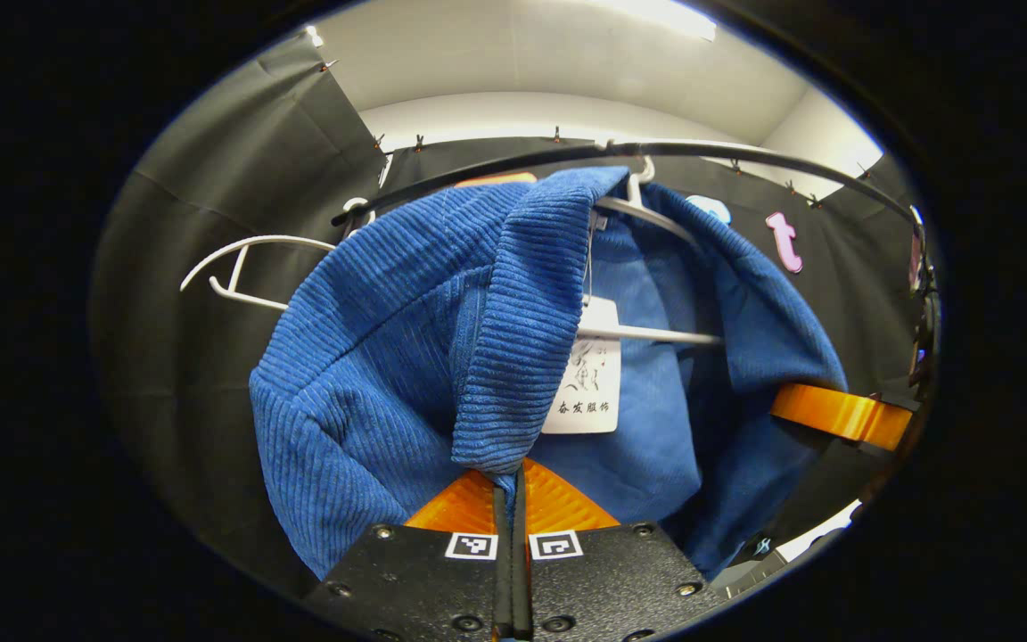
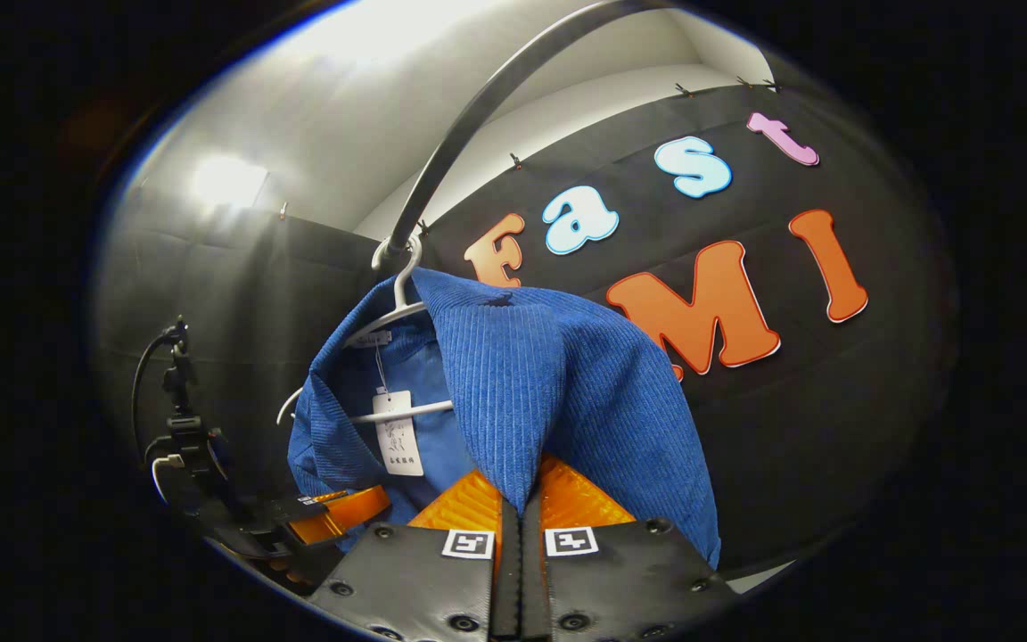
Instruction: Grasp the clothes on the hanger with both hands and then place them into the laundry hamper below.
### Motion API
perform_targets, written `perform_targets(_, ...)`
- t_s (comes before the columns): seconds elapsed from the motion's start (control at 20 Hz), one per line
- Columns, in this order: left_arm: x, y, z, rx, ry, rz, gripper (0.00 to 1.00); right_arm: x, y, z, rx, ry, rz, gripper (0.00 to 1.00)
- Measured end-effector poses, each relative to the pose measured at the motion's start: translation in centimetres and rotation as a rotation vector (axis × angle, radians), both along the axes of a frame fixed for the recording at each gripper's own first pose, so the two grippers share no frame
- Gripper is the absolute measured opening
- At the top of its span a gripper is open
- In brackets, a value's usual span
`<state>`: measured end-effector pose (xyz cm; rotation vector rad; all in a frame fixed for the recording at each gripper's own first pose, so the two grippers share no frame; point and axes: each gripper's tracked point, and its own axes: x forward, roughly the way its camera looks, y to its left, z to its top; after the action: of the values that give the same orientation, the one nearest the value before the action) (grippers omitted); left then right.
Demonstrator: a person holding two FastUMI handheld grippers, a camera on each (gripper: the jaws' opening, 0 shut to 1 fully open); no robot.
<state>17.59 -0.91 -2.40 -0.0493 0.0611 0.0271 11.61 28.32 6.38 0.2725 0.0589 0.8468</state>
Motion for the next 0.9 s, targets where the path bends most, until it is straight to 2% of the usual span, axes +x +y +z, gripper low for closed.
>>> perform_targets(0.15, -1.0, 1.1, 1.5, 0.019, 0.01, -0.011, 0.0, 0.8, 0.9, 0.8, 0.054, 0.132, 0.148, 0.08)
perform_targets(0.35, -3.1, 1.8, 4.0, -0.068, 0.022, -0.086, 0.0, 1.7, 1.3, 2.2, 0.108, 0.235, 0.22, 0.08)
perform_targets(0.45, -4.3, 1.6, 5.3, -0.04, 0.028, -0.141, 0.0, 2.0, 1.5, 3.0, 0.154, 0.296, 0.255, 0.08)
perform_targets(0.6, -5.5, 3.3, 6.8, 0.041, 0.039, -0.16, 0.0, 2.9, 0.6, 4.5, 0.215, 0.325, 0.27, 0.08)
perform_targets(0.75, -6.1, 4.5, 8.3, 0.021, 0.053, -0.185, 0.0, 4.2, -1.0, 6.3, 0.289, 0.353, 0.255, 0.08)
perform_targets(0.9, -6.4, 6.8, 10.3, 0.045, 0.043, -0.178, 0.0, 5.5, -1.3, 6.7, 0.315, 0.383, 0.221, 0.07)
